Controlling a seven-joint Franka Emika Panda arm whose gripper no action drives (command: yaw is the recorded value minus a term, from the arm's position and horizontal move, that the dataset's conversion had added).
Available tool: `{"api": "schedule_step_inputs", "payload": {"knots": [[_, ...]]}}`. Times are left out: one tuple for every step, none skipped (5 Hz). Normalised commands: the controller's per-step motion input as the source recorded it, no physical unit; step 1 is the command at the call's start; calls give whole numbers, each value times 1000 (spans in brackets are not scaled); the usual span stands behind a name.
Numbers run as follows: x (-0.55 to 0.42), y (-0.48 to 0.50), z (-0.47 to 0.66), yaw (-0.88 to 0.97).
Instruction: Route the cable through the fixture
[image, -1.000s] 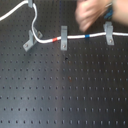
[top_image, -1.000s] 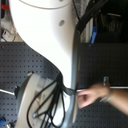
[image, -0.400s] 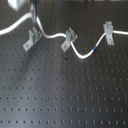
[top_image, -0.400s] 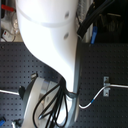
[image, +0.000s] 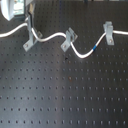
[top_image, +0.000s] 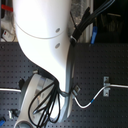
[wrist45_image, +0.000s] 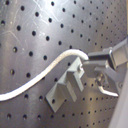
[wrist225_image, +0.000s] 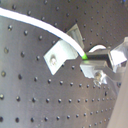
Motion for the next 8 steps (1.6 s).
{"api": "schedule_step_inputs", "payload": {"knots": [[33,-163,191,403],[-155,-163,20,454],[-111,-95,-39,311],[-232,-168,4,320],[-188,-115,4,217],[-133,-70,3,69],[-177,-235,4,0],[-199,-322,3,0]]}}
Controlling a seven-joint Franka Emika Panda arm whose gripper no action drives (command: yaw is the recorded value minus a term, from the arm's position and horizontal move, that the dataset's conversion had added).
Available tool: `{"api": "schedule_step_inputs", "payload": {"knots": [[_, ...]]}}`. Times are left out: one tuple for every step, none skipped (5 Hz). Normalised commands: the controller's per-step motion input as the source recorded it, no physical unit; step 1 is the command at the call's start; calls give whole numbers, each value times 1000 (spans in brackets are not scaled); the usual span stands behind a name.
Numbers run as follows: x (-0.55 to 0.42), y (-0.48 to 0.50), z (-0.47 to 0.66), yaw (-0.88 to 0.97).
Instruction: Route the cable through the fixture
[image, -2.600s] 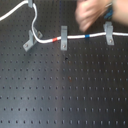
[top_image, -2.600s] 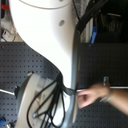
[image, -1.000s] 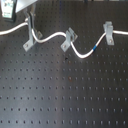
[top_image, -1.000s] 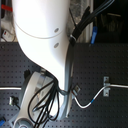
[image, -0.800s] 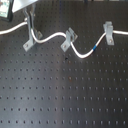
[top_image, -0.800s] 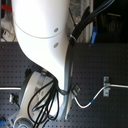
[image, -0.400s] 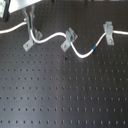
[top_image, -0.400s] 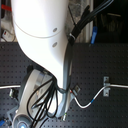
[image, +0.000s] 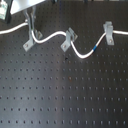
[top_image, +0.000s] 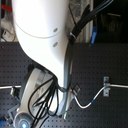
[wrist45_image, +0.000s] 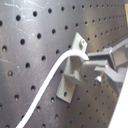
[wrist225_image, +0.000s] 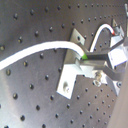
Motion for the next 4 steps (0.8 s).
{"api": "schedule_step_inputs", "payload": {"knots": [[-221,-215,-99,66],[-237,-170,-129,100],[-254,-131,-114,117],[-131,-107,3,34]]}}
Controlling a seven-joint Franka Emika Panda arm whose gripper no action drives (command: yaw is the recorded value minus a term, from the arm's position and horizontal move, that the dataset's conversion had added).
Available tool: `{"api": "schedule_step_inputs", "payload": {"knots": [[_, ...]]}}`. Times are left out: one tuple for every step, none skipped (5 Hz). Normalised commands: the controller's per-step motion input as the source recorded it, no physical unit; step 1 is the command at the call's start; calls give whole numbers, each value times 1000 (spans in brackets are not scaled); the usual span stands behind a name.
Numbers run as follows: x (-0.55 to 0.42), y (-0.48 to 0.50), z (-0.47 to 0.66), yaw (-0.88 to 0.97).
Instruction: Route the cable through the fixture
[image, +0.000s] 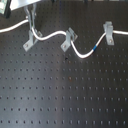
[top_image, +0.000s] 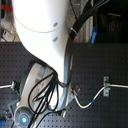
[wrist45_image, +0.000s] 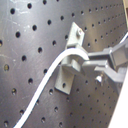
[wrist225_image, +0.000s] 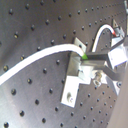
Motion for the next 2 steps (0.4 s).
{"api": "schedule_step_inputs", "payload": {"knots": [[-133,-119,6,14],[-283,-166,8,40]]}}
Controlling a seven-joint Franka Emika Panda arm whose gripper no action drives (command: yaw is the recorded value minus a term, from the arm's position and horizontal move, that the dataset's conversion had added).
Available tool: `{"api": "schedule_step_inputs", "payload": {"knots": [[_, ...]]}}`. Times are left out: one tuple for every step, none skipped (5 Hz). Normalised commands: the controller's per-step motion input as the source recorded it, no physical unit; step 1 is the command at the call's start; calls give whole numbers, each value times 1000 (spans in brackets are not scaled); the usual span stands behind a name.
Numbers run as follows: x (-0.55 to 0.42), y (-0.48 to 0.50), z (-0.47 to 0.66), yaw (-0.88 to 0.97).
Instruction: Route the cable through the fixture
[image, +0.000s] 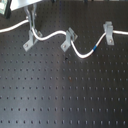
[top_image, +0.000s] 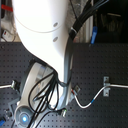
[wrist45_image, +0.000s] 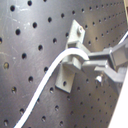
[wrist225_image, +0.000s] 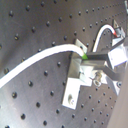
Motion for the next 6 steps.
{"api": "schedule_step_inputs", "payload": {"knots": [[-313,-182,-16,77],[-324,-150,-36,100],[-293,-110,-7,126],[-273,35,7,134],[-270,37,8,146],[-231,94,6,103]]}}
